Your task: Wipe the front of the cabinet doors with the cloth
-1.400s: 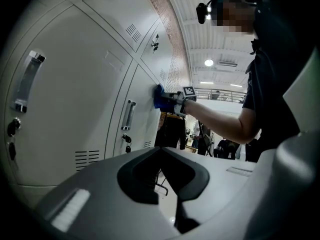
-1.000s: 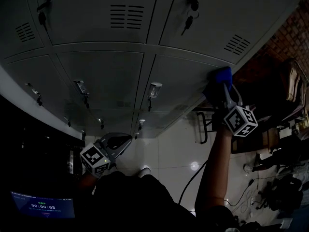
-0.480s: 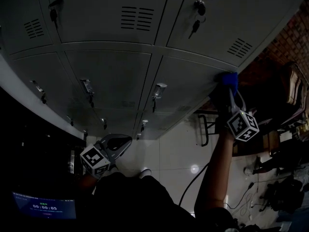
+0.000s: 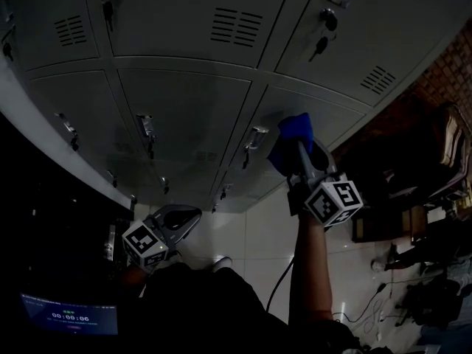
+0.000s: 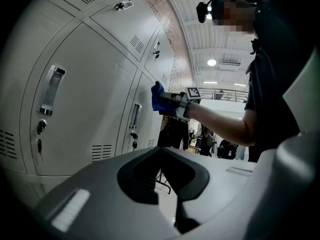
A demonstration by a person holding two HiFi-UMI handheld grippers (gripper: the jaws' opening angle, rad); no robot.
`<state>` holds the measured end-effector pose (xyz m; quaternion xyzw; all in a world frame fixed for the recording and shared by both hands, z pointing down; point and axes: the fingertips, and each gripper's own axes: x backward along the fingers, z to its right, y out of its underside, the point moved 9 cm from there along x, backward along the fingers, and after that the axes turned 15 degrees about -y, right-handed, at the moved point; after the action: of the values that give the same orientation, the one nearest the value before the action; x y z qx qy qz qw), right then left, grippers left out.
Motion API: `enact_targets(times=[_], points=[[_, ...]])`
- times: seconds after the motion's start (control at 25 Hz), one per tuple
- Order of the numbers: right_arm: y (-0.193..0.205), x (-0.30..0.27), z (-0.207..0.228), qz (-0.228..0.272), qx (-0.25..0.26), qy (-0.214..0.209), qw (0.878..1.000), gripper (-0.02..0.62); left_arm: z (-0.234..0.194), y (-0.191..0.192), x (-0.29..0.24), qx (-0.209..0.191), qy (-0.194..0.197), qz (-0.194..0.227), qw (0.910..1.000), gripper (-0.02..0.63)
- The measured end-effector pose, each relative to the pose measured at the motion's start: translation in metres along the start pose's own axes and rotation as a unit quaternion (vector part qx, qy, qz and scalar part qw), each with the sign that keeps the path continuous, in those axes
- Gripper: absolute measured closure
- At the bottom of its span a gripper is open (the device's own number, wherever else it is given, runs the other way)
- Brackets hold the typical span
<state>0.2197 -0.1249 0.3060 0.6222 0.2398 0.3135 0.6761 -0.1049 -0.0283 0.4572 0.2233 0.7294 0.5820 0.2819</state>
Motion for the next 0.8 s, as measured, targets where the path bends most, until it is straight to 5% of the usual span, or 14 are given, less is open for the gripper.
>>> enact_targets(times=[0.32,0.8], points=[[0.038,-0.063,-0.016,-0.054,-0.015,-0.044,0.997,0.512,-0.007,0.004,0.02,0.006,-0.018,0.004,0.9998,0.604],[0.038,-0.067,-0.003,-0.068,-0.016,-0.029,0.997,0.512,-0.012,0.006,0.031,0.01,-0.033,0.001,0.9994,0.604]])
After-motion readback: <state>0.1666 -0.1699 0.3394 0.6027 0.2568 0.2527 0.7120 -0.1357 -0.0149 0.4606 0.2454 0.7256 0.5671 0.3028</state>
